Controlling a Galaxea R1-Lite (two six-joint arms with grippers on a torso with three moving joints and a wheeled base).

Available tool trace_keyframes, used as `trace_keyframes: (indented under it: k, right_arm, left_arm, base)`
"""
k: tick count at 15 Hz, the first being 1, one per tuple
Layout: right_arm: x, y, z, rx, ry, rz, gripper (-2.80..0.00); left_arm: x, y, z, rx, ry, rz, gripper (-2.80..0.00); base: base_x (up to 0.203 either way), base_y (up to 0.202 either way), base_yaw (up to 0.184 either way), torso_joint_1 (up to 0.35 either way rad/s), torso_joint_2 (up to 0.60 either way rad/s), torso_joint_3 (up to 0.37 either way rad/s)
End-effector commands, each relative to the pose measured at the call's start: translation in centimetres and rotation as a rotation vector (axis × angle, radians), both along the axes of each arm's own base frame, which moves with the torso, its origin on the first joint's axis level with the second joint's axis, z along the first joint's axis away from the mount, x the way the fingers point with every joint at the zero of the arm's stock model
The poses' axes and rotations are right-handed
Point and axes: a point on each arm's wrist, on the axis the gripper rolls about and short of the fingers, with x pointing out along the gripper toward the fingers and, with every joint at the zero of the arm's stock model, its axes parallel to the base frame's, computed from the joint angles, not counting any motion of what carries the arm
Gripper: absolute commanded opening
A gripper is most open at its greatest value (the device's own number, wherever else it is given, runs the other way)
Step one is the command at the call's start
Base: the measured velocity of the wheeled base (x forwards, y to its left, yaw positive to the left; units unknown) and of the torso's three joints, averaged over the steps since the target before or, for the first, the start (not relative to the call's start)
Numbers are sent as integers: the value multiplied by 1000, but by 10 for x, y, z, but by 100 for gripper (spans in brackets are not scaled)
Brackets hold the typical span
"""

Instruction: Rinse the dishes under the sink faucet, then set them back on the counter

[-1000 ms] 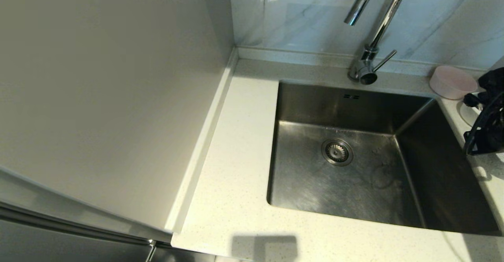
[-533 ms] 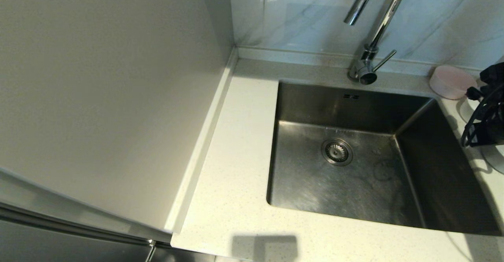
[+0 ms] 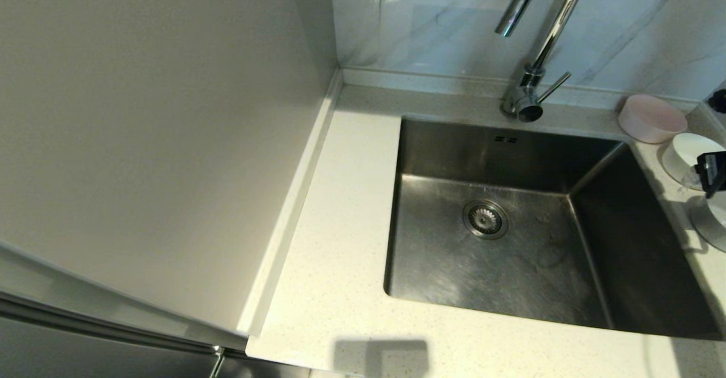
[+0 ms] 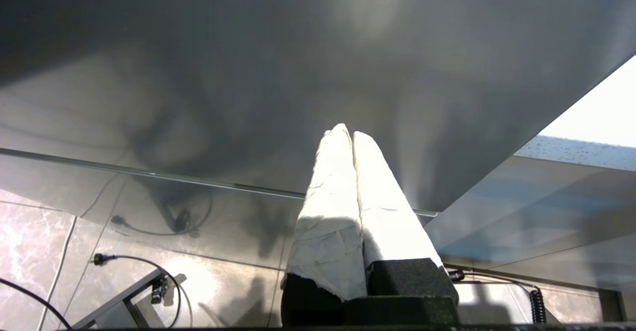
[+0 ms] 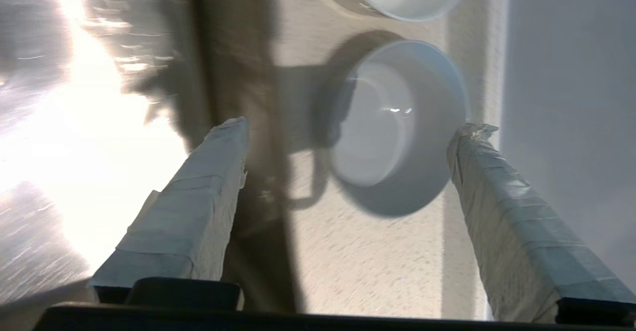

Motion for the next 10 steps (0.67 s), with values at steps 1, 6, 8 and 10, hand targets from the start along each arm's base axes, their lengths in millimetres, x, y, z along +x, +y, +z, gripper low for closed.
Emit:
trace_keyframes:
  k: [1, 6, 8, 10]
  right_arm:
    - [-36, 19, 27, -3, -97, 89, 0]
    - [-77, 54, 57, -5, -250, 273, -280]
    - [-89, 60, 54, -7, -254, 300, -280]
    - [-102, 63, 52, -9, -260, 314, -280]
  left_arm:
    - [0, 0, 0, -1, -3, 1, -280]
    - [0, 0, 0, 0, -3, 0, -280]
    - [0, 0, 0, 0, -3, 1, -280]
    - [0, 0, 0, -1, -3, 0, -280]
  base:
    - [0, 0, 0, 0, 0, 0]
    - [0, 0, 0, 0, 0, 0]
    - [0, 0, 0, 0, 0, 0]
    - [0, 0, 0, 0, 0, 0]
